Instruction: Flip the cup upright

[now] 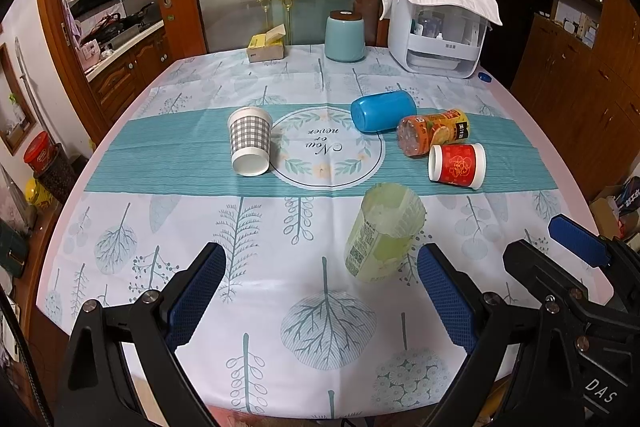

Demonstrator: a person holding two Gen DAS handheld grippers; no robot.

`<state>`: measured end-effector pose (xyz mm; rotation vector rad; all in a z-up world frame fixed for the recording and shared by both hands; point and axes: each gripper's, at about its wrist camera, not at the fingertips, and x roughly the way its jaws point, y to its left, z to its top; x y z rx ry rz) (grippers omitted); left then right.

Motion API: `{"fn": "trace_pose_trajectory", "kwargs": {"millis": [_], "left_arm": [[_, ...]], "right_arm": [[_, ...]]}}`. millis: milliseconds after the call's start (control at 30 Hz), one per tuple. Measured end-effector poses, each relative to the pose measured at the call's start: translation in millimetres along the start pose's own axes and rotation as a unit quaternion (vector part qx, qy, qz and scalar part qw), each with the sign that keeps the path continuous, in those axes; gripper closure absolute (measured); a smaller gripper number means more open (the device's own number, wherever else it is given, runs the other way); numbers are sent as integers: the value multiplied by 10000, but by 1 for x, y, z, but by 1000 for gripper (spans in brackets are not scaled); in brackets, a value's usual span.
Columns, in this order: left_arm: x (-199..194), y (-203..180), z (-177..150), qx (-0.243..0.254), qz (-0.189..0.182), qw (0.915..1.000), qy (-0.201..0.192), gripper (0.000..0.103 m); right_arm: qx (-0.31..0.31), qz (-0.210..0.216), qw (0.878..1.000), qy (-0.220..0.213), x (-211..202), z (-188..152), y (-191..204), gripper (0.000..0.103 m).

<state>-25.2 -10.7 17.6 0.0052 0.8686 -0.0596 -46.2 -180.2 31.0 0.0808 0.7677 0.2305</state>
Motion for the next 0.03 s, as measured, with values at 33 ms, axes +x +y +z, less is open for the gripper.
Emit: {"fn": "trace_pose_trajectory", "kwargs": {"millis": [33], "left_arm": [[1,-2,1,6,4,10000,8,7]], "right_arm": [[5,0,10000,7,0,-1,0,34]]}}
